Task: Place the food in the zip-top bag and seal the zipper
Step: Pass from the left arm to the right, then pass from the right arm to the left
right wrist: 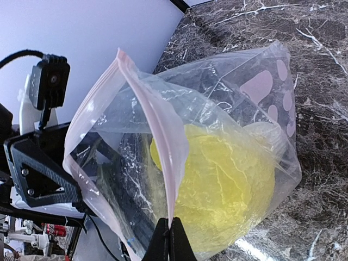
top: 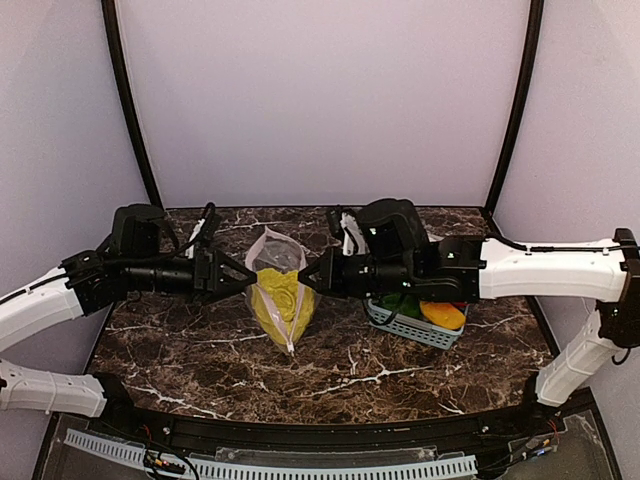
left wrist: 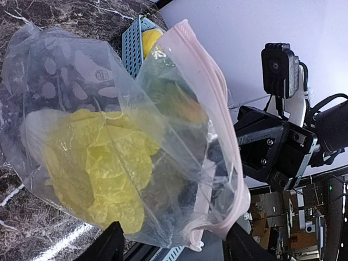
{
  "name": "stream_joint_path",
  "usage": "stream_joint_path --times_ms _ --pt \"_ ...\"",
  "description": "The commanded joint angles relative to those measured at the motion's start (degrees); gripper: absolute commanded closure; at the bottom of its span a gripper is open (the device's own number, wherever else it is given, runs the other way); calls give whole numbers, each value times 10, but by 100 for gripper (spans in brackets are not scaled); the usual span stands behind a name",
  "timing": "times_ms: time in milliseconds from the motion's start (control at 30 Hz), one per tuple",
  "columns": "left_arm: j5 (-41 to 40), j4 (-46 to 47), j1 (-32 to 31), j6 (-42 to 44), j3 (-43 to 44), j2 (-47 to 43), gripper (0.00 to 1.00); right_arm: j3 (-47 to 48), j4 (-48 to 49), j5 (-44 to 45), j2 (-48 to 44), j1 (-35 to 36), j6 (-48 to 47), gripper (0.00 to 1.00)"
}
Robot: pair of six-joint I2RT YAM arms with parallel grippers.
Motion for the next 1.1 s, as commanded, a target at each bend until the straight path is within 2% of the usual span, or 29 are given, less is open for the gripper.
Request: stream_joint_path --times_ms 0,100,200,233,300,400,533,600,700,800,933,967,1067 --pt "8 75 2 -68 -64 -63 35 33 32 47 26 11 14 100" --pt "10 70 2 -74 -77 -72 29 40 31 63 38 15 13 100" --pt "31 174 -10 -132 -106 -65 25 45 29 82 50 17 11 100" --pt "32 181 -15 -138 -107 -62 25 51 24 86 55 17 8 100" --pt "28 173 -21 -127 -88 -43 25 73 11 88 71 17 -5 100" --pt "-2 104 -22 -88 -49 -23 24 120 -8 86 103 17 -35 100" --pt "-34 90 -22 -78 -31 -12 23 156 -15 78 130 17 -47 100" --pt "-57 86 -22 -82 -44 -17 28 162 -13 69 136 17 -43 100" --pt "-82 78 -22 -89 -58 -22 48 161 -6 51 139 16 -36 100" --pt "-97 73 -22 -98 -69 -32 54 154 -10 53 133 16 -37 100" --pt "-119 75 -22 -100 -72 -46 69 129 -6 61 115 16 -33 100" --pt "-117 75 -22 -99 -70 -41 75 128 -10 59 114 16 -34 100" --pt "-102 78 -22 -100 -63 -19 85 120 -14 63 104 16 -31 100"
